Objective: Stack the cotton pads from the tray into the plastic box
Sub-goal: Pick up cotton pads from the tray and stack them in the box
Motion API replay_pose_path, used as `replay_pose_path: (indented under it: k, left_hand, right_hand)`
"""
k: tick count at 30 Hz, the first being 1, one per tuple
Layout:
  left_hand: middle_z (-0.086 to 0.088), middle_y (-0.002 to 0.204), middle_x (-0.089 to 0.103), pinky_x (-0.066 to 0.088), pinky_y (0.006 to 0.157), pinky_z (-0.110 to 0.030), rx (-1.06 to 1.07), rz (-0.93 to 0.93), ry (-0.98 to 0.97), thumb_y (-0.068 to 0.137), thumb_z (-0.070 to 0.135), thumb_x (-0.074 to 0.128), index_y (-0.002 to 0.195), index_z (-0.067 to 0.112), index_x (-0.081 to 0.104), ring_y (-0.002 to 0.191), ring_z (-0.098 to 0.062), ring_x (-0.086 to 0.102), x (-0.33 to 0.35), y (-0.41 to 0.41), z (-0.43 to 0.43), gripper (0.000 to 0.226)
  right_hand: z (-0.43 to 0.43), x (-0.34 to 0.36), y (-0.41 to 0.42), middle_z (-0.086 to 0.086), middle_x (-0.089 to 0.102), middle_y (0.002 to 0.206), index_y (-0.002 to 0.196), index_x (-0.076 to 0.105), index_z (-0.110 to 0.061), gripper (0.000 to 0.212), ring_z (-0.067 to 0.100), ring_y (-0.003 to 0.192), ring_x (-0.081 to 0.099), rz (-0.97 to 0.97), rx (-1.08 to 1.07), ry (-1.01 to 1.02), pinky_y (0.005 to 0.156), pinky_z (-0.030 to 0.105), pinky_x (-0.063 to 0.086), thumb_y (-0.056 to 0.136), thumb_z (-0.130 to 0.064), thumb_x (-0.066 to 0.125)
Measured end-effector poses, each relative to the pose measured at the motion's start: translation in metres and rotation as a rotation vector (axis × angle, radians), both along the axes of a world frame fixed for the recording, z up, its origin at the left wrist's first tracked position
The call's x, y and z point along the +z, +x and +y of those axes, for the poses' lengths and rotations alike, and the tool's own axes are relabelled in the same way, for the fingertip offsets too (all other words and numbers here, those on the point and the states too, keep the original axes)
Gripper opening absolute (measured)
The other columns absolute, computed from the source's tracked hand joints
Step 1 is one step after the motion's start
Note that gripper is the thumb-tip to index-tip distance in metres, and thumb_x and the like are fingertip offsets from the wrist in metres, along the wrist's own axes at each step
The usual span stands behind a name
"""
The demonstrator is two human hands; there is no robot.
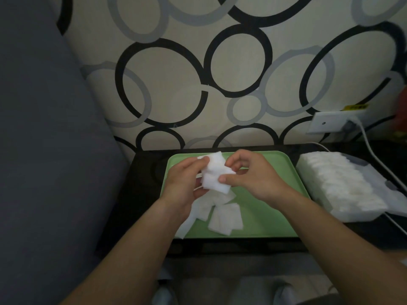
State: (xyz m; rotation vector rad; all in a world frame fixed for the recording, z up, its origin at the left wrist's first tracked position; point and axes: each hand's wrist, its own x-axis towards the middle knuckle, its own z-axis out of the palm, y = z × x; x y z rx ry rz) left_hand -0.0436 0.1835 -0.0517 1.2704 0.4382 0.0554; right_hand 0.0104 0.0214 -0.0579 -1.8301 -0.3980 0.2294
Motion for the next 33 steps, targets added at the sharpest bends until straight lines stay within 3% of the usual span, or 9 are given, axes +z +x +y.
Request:
replay_pose_path:
  k: [3,6,8,13,16,19,25,30,33]
  left_hand:
    - [-0.009,0.108,0.075,0.060,0.073,-0.034,0.077,0.011,-0.037,0.095,0.022,0.065,0.115,0.016,0.069,0.098,-0.026,0.074,0.000,0.003,0.007,0.021]
    - [-0.008,0.110,0.074,0.061,0.075,-0.034,0.149,0.025,-0.037,0.095,0.023,0.066,0.117,0.017,0.068,0.098,-0.025,0.073,-0.001,0.005,0.014,0.023]
    - [-0.008,0.110,0.074,0.060,0.073,-0.031,0.143,0.008,-0.038,0.096,0.022,0.065,0.120,0.016,0.067,0.097,-0.024,0.074,-0.002,0.004,0.013,0.025]
    - [-0.009,0.105,0.076,0.059,0.069,-0.027,0.044,-0.050,-0.051,0.100,0.014,0.057,0.119,0.011,0.069,0.087,-0.017,0.074,-0.003,0.000,-0.007,0.023]
    - [-0.011,0.105,0.077,0.061,0.079,-0.031,-0.007,-0.070,-0.083,0.099,0.012,0.057,0.120,0.008,0.069,0.090,-0.019,0.075,0.000,0.000,-0.016,0.024]
    - [-0.013,0.107,0.076,0.060,0.089,-0.036,0.004,-0.062,-0.134,0.099,0.011,0.057,0.123,0.005,0.066,0.097,-0.023,0.074,-0.001,0.001,-0.019,0.026]
    - [-0.016,0.105,0.076,0.059,0.091,-0.040,0.030,-0.063,-0.161,0.100,0.010,0.055,0.116,0.005,0.067,0.101,-0.028,0.073,0.000,0.002,-0.024,0.021]
    - [-0.011,0.105,0.077,0.058,0.092,-0.040,0.051,-0.013,-0.214,0.101,0.034,0.055,0.114,0.008,0.068,0.099,-0.025,0.074,0.003,0.004,-0.029,0.032]
    - [-0.013,0.107,0.076,0.059,0.085,-0.036,0.015,-0.040,-0.046,0.094,0.022,0.067,0.112,0.008,0.069,0.098,-0.025,0.074,-0.002,0.005,-0.027,0.022]
  right_hand:
    - [-0.001,0.002,-0.002,-0.002,0.061,0.073,0.085,0.068,-0.010,0.026,0.005,0.059,0.057,0.007,0.023,0.011,0.060,0.017,0.048,0.068,-0.006,0.087]
    - [-0.003,0.004,-0.002,0.015,0.067,0.086,0.085,0.070,-0.011,0.016,0.016,0.074,0.064,0.061,0.088,0.090,0.070,0.031,0.054,0.076,-0.007,0.082]
    - [-0.003,0.006,-0.003,0.016,0.069,0.092,0.085,0.069,-0.013,0.011,0.021,0.082,0.066,0.167,0.136,0.212,0.073,0.037,0.055,0.082,-0.006,0.076]
    - [0.006,0.007,-0.008,0.005,0.073,0.090,0.094,0.069,-0.016,0.006,0.017,0.078,0.066,0.350,0.105,0.321,0.067,0.029,0.051,0.088,-0.015,0.070]
    - [0.009,0.006,-0.008,0.005,0.073,0.090,0.101,0.069,-0.015,0.014,0.017,0.077,0.066,0.379,0.007,0.326,0.066,0.028,0.049,0.088,-0.019,0.072]
    - [0.010,0.004,-0.007,0.006,0.073,0.092,0.105,0.069,-0.013,0.020,0.019,0.080,0.065,0.373,-0.061,0.315,0.067,0.030,0.050,0.087,-0.021,0.073]
    - [0.012,0.002,-0.006,0.007,0.073,0.091,0.104,0.069,-0.011,0.022,0.019,0.077,0.066,0.361,-0.137,0.284,0.066,0.031,0.051,0.086,-0.021,0.075]
    - [0.012,0.000,-0.006,0.009,0.073,0.086,0.093,0.068,-0.011,0.019,0.014,0.068,0.065,0.271,-0.199,0.171,0.063,0.028,0.050,0.085,-0.026,0.075]
    - [0.011,-0.004,-0.005,0.007,0.071,0.075,0.079,0.064,-0.012,0.029,0.012,0.062,0.062,0.104,-0.219,-0.015,0.056,0.021,0.046,0.083,-0.038,0.076]
